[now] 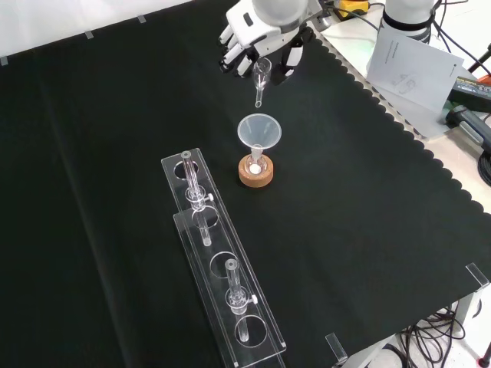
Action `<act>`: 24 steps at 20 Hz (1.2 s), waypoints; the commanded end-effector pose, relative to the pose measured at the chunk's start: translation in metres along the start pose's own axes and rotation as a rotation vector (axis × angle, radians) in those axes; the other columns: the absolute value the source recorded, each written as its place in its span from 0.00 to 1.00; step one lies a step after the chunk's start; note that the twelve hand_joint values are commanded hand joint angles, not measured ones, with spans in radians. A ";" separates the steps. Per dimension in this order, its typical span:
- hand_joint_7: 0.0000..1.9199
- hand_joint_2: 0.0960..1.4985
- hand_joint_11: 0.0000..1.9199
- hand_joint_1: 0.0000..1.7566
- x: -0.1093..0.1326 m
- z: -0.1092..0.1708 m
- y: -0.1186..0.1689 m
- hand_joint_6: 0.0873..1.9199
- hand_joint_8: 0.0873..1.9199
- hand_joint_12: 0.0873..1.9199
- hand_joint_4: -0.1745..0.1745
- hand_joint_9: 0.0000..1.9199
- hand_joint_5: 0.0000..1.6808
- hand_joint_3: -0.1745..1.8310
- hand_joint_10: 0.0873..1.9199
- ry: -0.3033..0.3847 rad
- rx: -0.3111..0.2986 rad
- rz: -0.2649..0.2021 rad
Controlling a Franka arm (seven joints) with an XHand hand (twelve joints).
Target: Put the weighing funnel back on the table.
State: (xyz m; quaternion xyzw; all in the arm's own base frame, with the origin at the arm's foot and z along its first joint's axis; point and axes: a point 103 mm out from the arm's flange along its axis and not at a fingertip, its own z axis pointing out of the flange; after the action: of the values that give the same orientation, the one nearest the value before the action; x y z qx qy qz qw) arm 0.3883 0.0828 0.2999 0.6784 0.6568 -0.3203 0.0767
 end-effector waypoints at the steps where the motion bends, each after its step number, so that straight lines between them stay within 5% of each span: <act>1: 0.30 0.41 0.40 0.62 -0.028 0.021 0.012 0.45 0.31 0.54 1.00 0.51 0.69 0.45 0.14 0.173 -0.070 -0.025; 12: 0.30 0.41 0.40 0.62 -0.051 0.038 0.035 0.45 0.31 0.54 1.00 0.51 0.69 0.45 0.14 0.268 -0.085 -0.038; 24: 0.30 0.41 0.40 0.62 -0.056 0.043 0.088 0.45 0.31 0.54 1.00 0.51 0.69 0.45 0.14 0.245 -0.085 -0.077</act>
State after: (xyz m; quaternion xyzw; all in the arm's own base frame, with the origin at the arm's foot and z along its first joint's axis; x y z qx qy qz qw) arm 0.4364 0.0091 0.2771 0.6918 0.6916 -0.2072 0.0111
